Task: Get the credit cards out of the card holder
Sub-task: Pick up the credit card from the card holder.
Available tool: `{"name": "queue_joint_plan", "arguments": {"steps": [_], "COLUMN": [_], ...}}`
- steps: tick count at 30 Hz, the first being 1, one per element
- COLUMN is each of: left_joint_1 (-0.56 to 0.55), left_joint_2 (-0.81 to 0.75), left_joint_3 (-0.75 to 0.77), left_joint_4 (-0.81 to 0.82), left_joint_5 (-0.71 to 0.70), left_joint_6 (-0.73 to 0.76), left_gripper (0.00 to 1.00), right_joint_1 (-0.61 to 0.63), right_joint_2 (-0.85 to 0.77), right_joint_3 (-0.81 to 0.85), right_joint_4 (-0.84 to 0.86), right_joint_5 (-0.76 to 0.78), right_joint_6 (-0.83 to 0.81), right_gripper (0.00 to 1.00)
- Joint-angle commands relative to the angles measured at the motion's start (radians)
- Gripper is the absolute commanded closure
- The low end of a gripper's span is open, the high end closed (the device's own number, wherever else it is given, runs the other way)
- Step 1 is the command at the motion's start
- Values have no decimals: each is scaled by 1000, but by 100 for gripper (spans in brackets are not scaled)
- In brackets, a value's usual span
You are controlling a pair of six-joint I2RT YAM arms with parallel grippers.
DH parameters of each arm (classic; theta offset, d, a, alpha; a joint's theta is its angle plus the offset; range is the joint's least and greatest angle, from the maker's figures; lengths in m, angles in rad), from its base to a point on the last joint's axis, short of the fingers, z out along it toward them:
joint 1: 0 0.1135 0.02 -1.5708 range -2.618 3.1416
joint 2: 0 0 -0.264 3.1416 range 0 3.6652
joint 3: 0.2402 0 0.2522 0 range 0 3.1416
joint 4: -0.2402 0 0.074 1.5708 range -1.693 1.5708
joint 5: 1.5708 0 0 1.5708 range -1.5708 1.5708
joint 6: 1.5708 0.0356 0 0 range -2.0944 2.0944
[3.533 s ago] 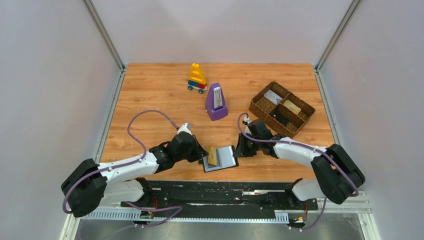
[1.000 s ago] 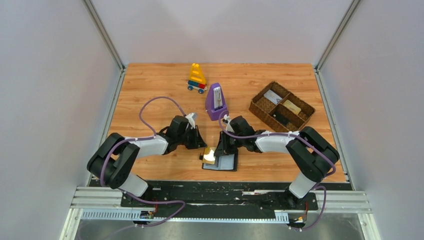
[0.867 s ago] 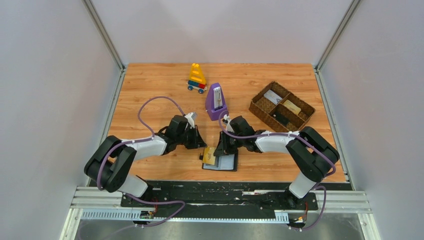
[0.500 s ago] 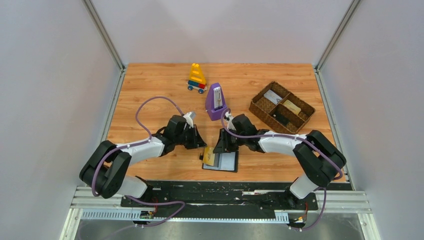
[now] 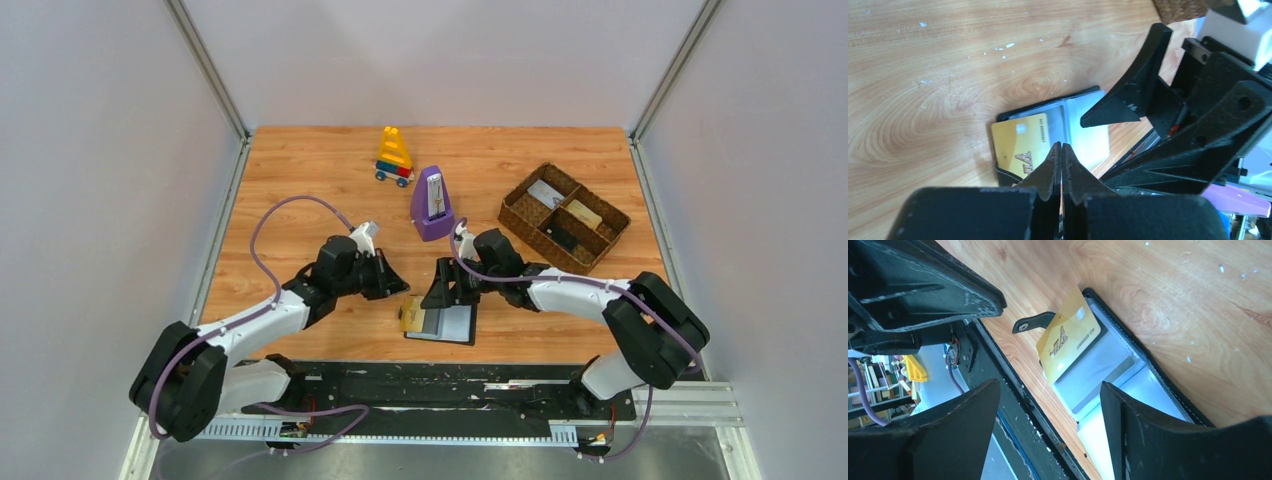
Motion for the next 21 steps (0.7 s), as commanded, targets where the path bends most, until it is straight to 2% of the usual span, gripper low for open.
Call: {"name": "queue_joint_plan", "arguments": {"steps": [1, 5, 9, 10, 14, 21], "left_joint_1": [3, 3, 3, 3, 3, 3], "left_joint_2": [-77, -59, 21, 50, 123, 194], "left_joint_3": [-13, 8, 53, 64, 71, 45], "left_joint_4": [-5, -84, -150, -151, -120, -53], "left_joint_5": [-22, -62, -86, -82, -49, -18], "left_joint_6": [-20, 38, 97, 105, 111, 100], "left_gripper": [100, 99, 83, 82, 82, 85], "right_joint_1": [-7, -7, -5, -4, 7, 18], "right_joint_2": [-32, -25, 2, 19, 56, 128], "right_joint_3": [-6, 8, 37, 44, 59, 86], "right_joint_4": [93, 65, 11, -1, -6, 0], "right_joint_5": [-59, -44, -1, 11, 47, 88], "right_joint_6": [-49, -27, 62, 86, 145, 202], "right_gripper": [23, 26, 40, 43, 52, 57]}}
